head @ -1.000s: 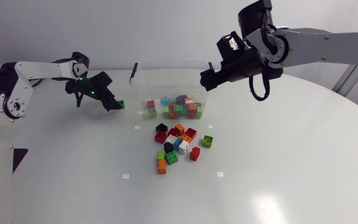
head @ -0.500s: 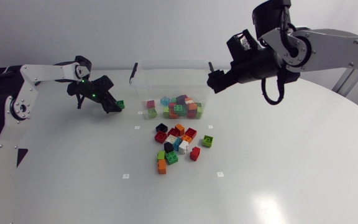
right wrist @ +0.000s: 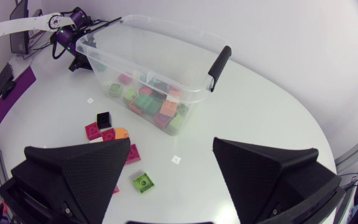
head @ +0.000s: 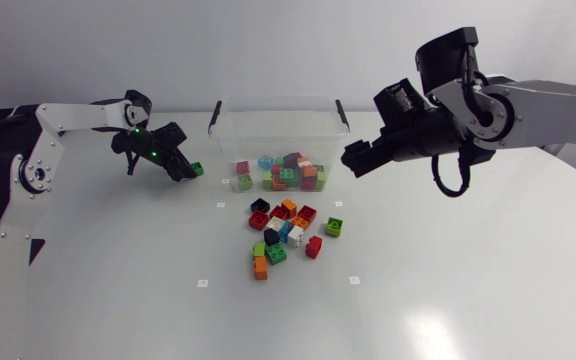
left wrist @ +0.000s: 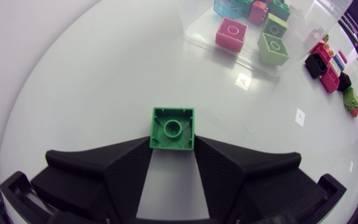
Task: Place the duplo bricks in the container
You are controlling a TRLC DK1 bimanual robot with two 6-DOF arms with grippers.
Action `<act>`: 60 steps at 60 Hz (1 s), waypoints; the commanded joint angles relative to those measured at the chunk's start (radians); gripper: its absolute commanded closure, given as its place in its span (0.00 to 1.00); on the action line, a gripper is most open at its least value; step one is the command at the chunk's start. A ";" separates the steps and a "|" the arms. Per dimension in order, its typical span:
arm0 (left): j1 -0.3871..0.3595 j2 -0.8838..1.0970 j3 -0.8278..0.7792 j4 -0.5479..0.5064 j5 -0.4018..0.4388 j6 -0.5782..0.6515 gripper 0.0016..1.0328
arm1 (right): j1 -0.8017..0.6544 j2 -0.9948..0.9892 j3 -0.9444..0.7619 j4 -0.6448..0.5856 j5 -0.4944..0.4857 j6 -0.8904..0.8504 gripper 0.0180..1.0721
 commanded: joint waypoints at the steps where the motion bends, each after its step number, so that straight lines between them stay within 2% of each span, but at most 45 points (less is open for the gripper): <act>1: -0.002 0.025 0.023 -0.020 0.016 0.034 0.75 | -0.004 -0.032 -0.045 0.012 -0.014 -0.025 0.09; 20: 0.004 -0.064 -0.084 -0.023 0.034 0.039 0.75 | 0.001 -0.050 -0.113 0.006 -0.049 -0.083 0.09; 36: 0.012 -0.274 -0.283 -0.004 0.043 0.033 0.75 | 0.003 0.066 -0.150 -0.003 -0.085 -0.206 0.09; 47: 0.004 -0.446 -0.424 0.033 0.054 -0.021 0.75 | -0.005 0.138 -0.156 0.005 -0.131 -0.296 0.09; 60: -0.034 -0.642 -0.544 0.064 0.052 -0.104 0.75 | -0.004 0.216 -0.156 0.021 -0.132 -0.372 0.09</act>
